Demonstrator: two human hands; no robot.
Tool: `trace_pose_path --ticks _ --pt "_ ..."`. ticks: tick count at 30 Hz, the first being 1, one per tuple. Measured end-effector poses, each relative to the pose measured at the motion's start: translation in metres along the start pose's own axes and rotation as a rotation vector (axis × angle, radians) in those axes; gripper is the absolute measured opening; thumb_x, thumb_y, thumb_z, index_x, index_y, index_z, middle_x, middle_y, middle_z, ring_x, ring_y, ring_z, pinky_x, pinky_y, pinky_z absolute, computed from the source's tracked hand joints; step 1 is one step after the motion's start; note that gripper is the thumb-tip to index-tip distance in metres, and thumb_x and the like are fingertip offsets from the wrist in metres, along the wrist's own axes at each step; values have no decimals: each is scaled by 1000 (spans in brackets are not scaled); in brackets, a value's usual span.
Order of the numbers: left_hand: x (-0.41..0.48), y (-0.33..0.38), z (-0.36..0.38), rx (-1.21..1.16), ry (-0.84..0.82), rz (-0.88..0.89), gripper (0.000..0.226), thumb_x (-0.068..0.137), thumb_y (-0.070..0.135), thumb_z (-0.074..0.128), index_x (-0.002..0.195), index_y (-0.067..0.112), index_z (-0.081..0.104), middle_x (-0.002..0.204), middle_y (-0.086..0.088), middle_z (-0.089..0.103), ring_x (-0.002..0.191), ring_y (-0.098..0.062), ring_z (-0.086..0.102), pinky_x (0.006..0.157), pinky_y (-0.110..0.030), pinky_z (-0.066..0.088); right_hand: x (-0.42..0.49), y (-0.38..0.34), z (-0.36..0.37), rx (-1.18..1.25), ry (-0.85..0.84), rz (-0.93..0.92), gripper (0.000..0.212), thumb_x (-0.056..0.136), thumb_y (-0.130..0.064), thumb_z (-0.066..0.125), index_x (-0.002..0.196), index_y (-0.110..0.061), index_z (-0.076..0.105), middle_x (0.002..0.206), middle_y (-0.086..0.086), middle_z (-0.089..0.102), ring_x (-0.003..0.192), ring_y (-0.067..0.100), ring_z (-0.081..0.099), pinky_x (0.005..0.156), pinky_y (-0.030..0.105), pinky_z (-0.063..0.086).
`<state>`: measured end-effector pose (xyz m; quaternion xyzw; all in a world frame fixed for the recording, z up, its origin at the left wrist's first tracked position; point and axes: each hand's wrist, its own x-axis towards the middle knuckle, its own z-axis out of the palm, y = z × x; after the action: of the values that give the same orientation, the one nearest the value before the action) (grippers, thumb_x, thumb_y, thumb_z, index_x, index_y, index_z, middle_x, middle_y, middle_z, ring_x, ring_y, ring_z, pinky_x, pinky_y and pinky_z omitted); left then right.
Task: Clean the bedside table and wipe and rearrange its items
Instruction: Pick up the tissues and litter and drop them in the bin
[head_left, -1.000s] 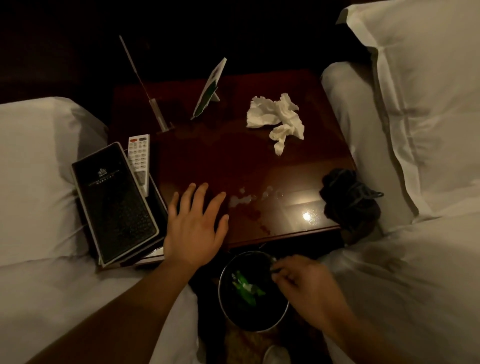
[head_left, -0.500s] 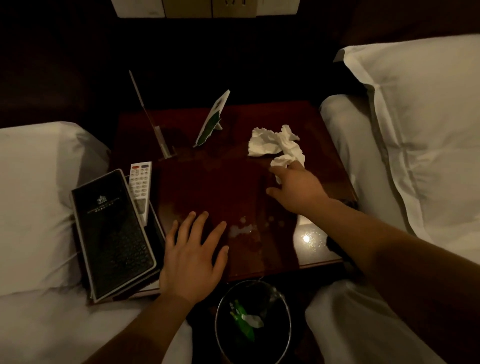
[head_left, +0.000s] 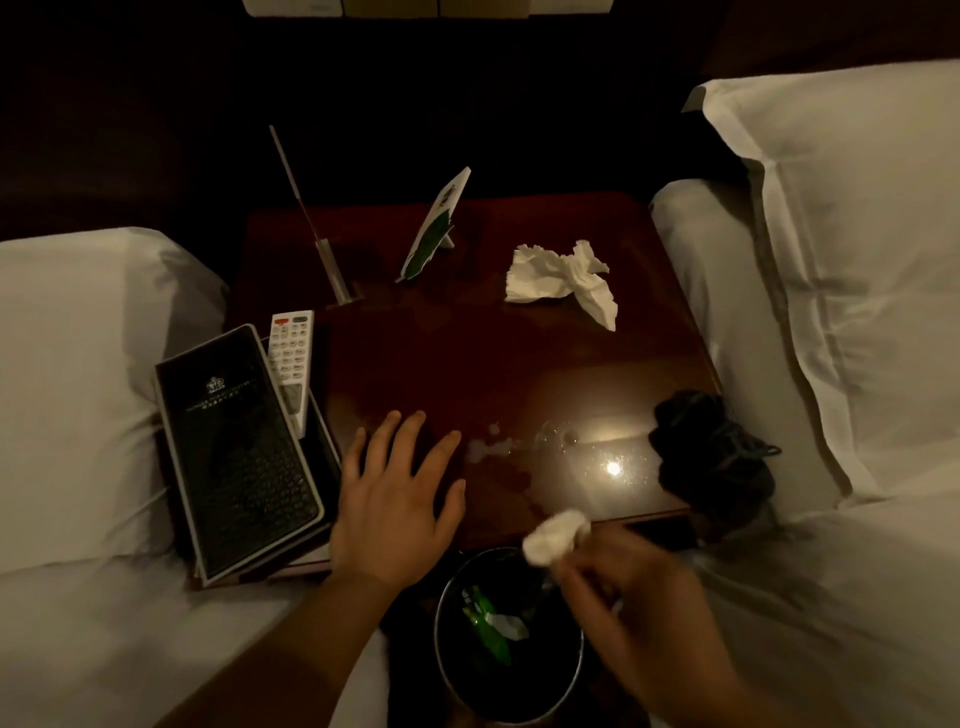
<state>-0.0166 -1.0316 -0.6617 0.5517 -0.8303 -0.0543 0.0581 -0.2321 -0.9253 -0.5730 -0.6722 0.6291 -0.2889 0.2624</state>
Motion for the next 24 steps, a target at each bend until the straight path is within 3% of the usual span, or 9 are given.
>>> trace_pose_path --ticks 5,7,10,13,17,21,24 --pt "0 1 1 8 -4 -6 51 94 51 40 140 31 49 149 -10 45 142 -33 34 109 -58 33 -33 29 44 -58 -180 -43 12 73 -18 77 82 -25 75 81 -10 68 78 0 64 76 1 42" --pt "0 1 1 12 -7 -7 51 94 50 40 140 30 49 149 -11 44 142 -33 34 107 -59 34 -34 42 62 -133 -313 50 9 80 -27 69 84 -22 75 88 -4 70 83 8 67 74 10 47" --pt "0 0 2 22 -9 -12 51 94 51 40 141 31 48 149 -10 44 142 -32 34 107 -58 34 -34 64 87 -252 -568 185 31 91 -38 49 105 -21 71 112 5 63 98 20 63 81 23 48" --pt "-1 0 2 18 -5 -10 51 95 51 39 141 31 48 149 -10 43 142 -32 33 108 -58 33 -32 73 98 -291 -711 237 36 94 -38 50 127 -31 60 126 5 57 111 23 59 93 28 48" --pt "0 0 1 19 -7 -8 51 95 51 39 141 31 48 149 -10 43 143 -32 33 110 -57 31 -25 60 79 -257 -579 231 30 92 -36 52 120 -29 63 119 -1 62 106 17 61 88 27 49" --pt "1 2 -3 7 -16 -9 52 95 51 38 141 30 50 149 -11 44 143 -33 33 110 -57 31 1 24 21 -183 -286 136 22 85 -36 57 102 -28 70 93 -9 65 83 10 64 72 24 51" --pt "2 2 -4 -4 -26 -7 52 95 51 38 141 29 50 149 -11 45 143 -33 34 110 -57 31 48 18 -21 -170 -91 144 21 87 -32 60 105 -27 69 90 -9 65 79 8 61 71 25 51"
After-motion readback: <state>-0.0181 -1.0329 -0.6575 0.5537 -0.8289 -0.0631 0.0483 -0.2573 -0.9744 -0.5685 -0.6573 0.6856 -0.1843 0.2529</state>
